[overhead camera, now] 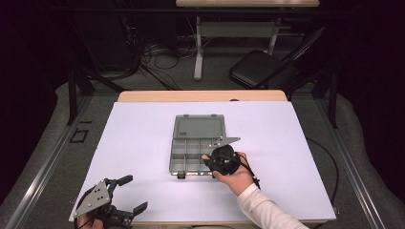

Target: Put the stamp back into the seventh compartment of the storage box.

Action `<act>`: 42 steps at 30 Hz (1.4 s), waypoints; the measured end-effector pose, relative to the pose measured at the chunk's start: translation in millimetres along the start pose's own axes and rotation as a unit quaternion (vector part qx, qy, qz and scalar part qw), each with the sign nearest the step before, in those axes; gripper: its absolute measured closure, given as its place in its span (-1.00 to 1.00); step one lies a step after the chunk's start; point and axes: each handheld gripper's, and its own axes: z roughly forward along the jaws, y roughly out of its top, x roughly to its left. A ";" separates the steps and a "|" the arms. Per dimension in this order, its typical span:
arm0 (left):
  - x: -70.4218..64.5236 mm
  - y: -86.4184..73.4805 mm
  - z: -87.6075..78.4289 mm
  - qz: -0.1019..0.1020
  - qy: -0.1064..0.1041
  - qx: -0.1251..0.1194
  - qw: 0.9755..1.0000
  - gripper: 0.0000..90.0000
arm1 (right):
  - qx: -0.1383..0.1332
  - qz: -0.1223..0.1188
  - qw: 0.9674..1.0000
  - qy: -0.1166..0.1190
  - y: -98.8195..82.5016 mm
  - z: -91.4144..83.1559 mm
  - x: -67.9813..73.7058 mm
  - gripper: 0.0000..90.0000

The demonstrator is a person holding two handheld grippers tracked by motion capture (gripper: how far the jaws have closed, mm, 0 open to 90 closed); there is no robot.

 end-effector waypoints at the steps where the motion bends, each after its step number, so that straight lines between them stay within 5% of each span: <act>1: -0.1 0.0 0.1 -0.001 0.000 0.000 1.000 -0.93 | 0.000 0.000 1.000 0.000 0.0 0.0 0.0 0.69; 42: -0.3 -0.1 0.5 0.001 0.000 0.001 1.000 -0.93 | 0.051 -0.013 0.998 -0.024 -0.6 33.5 -1.5 0.69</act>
